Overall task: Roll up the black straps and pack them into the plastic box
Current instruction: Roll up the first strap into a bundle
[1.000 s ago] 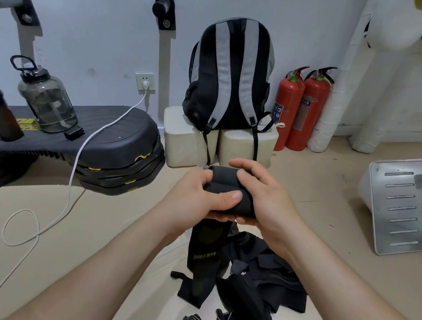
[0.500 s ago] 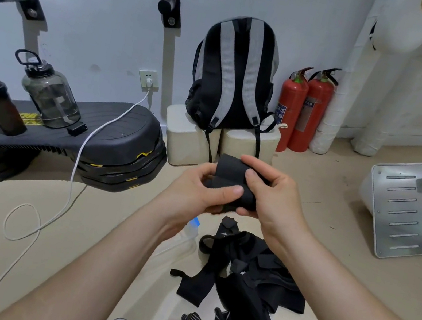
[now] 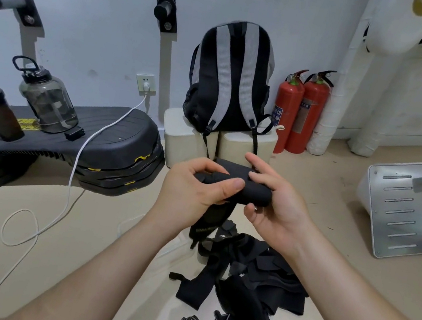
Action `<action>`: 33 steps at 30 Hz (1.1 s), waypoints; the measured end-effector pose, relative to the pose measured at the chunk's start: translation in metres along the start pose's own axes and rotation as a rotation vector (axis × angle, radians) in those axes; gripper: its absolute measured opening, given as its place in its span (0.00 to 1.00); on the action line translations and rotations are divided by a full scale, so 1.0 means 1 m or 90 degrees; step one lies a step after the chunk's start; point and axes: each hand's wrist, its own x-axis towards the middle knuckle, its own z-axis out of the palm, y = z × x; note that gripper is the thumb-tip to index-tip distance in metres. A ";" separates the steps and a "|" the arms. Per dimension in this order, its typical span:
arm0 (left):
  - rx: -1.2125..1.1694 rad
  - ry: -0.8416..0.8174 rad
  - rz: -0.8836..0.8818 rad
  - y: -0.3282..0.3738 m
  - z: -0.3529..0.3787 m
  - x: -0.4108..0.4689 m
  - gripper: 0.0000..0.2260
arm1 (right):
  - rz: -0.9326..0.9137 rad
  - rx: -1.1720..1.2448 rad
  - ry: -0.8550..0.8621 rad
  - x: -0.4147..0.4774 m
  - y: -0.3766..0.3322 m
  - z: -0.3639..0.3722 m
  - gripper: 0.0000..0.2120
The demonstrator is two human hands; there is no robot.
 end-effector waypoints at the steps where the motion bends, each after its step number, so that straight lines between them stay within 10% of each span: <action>1: -0.023 -0.003 -0.017 0.000 0.001 0.000 0.15 | 0.022 0.029 -0.020 0.000 0.000 0.000 0.18; 20: -0.042 -0.136 -0.297 -0.002 -0.008 0.005 0.12 | -0.174 -0.379 -0.083 -0.009 0.010 0.005 0.10; 33: -0.101 -0.198 -0.201 0.000 -0.017 0.003 0.20 | -0.118 -0.195 -0.016 -0.001 0.014 0.011 0.13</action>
